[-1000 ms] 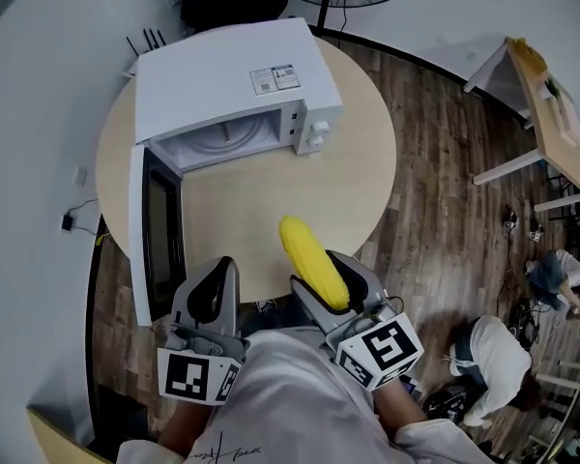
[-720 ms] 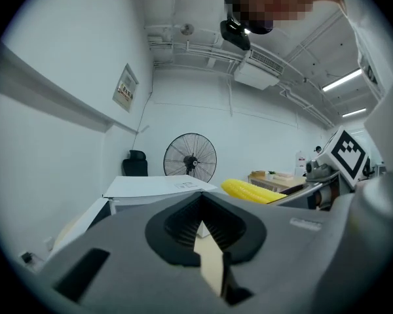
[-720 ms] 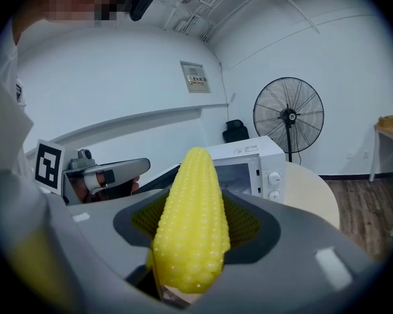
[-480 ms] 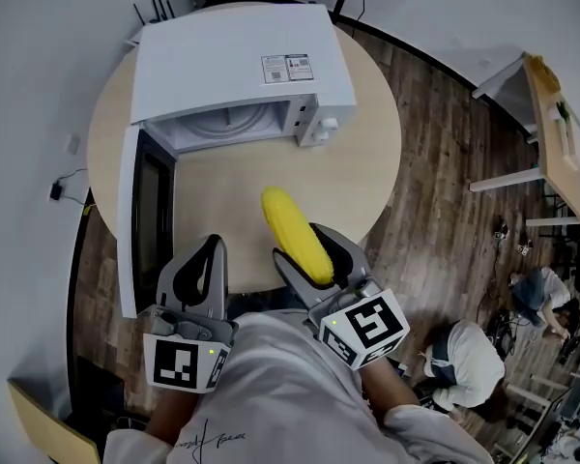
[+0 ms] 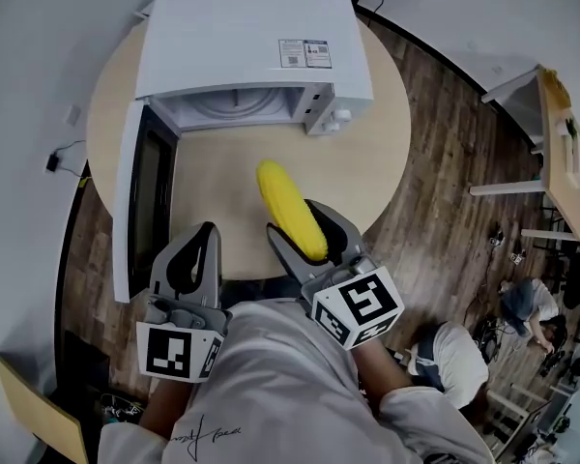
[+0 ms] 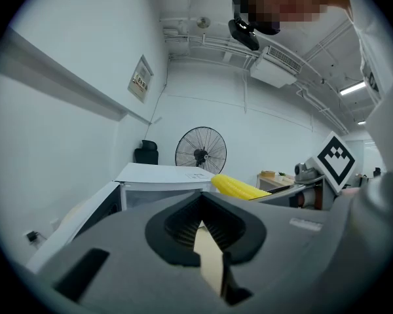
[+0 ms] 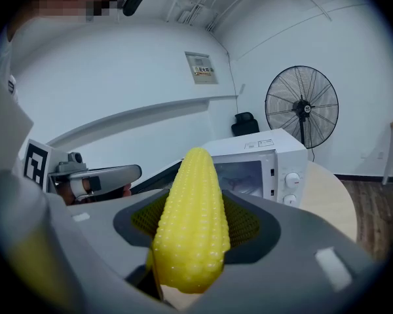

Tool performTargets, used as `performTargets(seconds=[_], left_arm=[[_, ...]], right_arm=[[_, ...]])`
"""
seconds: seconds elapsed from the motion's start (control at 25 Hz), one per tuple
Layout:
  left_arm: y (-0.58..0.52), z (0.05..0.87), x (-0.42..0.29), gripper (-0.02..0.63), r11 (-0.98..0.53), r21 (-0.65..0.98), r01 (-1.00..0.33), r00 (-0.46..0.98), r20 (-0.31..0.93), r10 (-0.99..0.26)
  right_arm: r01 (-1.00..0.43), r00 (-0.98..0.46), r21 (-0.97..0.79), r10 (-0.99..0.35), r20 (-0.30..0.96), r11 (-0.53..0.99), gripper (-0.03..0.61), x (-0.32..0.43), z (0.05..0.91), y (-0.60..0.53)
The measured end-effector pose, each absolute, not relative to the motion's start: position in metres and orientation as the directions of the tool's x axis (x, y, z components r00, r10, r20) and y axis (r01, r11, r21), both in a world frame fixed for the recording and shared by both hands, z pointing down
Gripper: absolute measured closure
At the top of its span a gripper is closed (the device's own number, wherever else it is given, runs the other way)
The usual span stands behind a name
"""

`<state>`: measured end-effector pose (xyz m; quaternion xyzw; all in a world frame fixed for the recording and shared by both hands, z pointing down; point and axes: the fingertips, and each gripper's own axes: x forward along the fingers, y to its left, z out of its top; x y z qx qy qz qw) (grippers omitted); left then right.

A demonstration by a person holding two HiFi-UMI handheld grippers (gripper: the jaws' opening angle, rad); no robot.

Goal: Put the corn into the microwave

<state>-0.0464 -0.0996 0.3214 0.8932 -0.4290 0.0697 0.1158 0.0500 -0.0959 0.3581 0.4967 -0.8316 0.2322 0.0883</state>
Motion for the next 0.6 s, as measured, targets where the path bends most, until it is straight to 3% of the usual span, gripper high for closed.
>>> performTargets(seconds=[0.6], left_arm=[[-0.093,0.332,-0.047,0.618,-0.577,0.139,-0.805,0.592,0.26,-0.763]], right_arm=[[-0.856,-0.51,-0.319,-0.761,0.4,0.406,0.313,0.051,0.385,-0.125]])
